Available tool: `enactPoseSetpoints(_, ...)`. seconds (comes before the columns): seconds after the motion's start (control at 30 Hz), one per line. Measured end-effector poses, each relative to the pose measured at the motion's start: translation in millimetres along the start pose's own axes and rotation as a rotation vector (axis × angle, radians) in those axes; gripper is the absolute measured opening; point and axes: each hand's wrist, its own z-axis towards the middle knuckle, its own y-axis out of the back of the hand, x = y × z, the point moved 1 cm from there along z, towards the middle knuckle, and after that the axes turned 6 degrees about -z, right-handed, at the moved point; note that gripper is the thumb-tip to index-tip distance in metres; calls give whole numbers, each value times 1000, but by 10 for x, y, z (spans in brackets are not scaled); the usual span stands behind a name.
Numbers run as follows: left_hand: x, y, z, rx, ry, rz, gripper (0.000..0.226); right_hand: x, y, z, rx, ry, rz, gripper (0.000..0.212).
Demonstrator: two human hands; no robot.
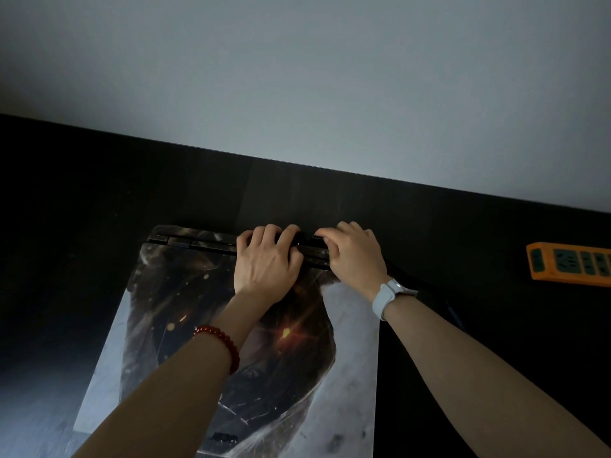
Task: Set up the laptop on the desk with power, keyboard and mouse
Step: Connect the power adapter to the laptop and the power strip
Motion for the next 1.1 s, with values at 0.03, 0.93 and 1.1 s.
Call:
enactPoseSetpoints(0.03,1,-4,1,-2,1,-3,44,1,-1,3,11,2,1,29)
enactPoseSetpoints(0.93,-164,286,-1291,-119,126,-240,41,323,327,-1714,-243,-107,196,38)
enactPoseSetpoints(1.1,-159,416,-2385,-58,162,-259,44,465,317,-2757,-87,-21,105,35)
